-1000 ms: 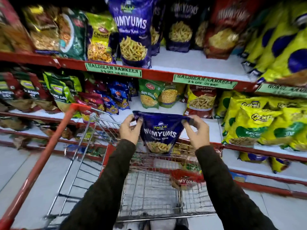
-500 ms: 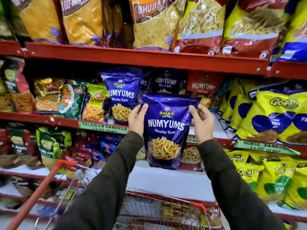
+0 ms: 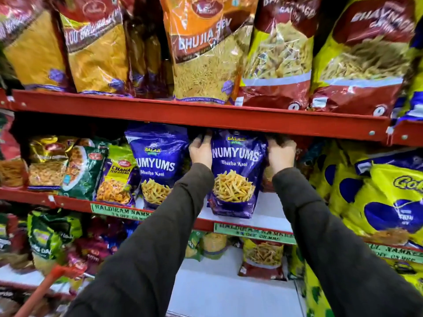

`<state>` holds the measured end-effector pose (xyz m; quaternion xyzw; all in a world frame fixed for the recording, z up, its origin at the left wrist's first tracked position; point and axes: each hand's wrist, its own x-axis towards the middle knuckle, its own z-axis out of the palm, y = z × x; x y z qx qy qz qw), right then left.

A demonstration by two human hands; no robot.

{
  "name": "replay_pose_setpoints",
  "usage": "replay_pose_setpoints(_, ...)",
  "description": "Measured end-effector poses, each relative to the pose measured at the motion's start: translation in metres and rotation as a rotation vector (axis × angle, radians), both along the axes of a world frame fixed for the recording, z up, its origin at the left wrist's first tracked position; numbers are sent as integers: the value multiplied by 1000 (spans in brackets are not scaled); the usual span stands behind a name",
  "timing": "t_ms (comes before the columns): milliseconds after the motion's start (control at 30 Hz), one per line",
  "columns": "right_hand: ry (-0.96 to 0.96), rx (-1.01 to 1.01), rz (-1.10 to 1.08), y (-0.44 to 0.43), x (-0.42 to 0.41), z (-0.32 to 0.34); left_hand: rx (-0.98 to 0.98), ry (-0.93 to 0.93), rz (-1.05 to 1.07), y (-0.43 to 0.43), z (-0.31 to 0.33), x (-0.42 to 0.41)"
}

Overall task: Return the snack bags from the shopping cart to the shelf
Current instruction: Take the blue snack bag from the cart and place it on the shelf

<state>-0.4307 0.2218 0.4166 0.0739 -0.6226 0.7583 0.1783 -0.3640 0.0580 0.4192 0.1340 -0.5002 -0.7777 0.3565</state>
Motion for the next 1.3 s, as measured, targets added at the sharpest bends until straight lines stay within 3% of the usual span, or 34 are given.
replay_pose_setpoints(100, 26, 101, 72, -2, -65, -37, -10, -1, 14, -5, -5, -13)
replay_pose_setpoints(267, -67, 146, 132, -11, -50, -47, -3, -105, 16, -10, -23, -27)
replay_pose_setpoints(433, -361, 311, 389, -12, 12, -51, -78, -465, -172, -10, -56, -21)
replay_pose_setpoints(533, -449, 386, 571, -12, 30, -74, -37, -549, -228, -6, -80, -13)
replay_pose_setpoints(833, -341, 296, 561, -6, 74, -96, -376, -541, -124, -4, -112, 38)
replay_pose_setpoints(1133, -299, 403, 580, -2, 94, -115, -395, -555, -143, -6, -116, 73)
replay_pose_setpoints(1200, -279, 424, 522, 0, 94, -122, -410, -532, -106, -4, -117, 78)
replay_pose_setpoints(1300, -166, 364, 247, 11, 114, -131, -415, -409, 19, 1, -130, 90)
